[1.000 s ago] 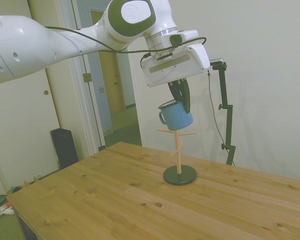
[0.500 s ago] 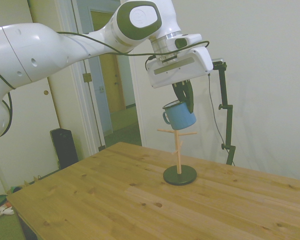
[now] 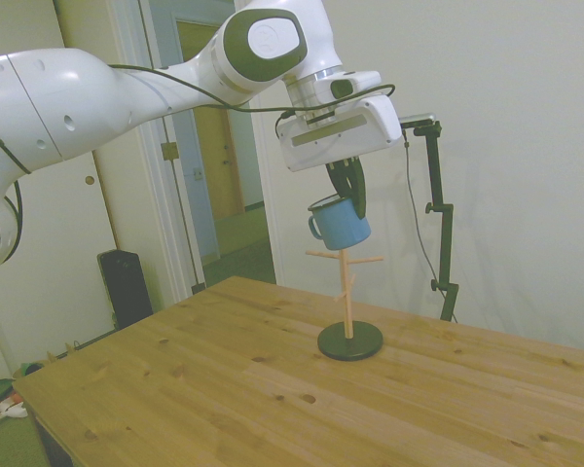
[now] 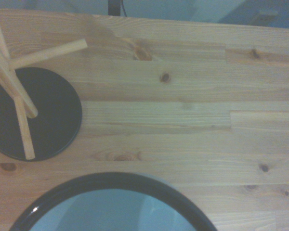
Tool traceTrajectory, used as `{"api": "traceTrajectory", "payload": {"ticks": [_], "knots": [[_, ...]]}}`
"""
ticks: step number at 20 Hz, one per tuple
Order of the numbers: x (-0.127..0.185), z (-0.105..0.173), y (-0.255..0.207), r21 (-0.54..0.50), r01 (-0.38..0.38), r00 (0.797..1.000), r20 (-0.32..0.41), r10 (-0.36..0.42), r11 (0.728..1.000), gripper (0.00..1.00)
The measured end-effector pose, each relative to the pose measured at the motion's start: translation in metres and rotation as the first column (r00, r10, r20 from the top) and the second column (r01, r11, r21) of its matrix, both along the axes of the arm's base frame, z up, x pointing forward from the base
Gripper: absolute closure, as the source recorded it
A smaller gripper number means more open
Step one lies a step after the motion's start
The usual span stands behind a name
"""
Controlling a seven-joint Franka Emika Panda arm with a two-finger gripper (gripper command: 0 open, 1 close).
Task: Hang the mug
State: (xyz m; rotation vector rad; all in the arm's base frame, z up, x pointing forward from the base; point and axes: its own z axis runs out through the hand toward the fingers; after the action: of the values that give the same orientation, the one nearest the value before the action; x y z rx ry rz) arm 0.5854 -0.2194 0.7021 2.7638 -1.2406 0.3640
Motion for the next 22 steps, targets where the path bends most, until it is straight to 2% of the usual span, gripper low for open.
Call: {"api": "traceTrajectory", "payload": {"ticks": [8,14,22], "knots": [[0.005,-0.002,0.01,0.003,0.004,1.0,0.0,-0.004,1.0,1.0],[0.014,-0.016,0.01,0.011,0.026,1.0,-0.014,-0.026,1.0,1.0],[0.024,-0.012,0.019,0.01,0.036,0.999,0.007,-0.036,0.999,1.0]]}}
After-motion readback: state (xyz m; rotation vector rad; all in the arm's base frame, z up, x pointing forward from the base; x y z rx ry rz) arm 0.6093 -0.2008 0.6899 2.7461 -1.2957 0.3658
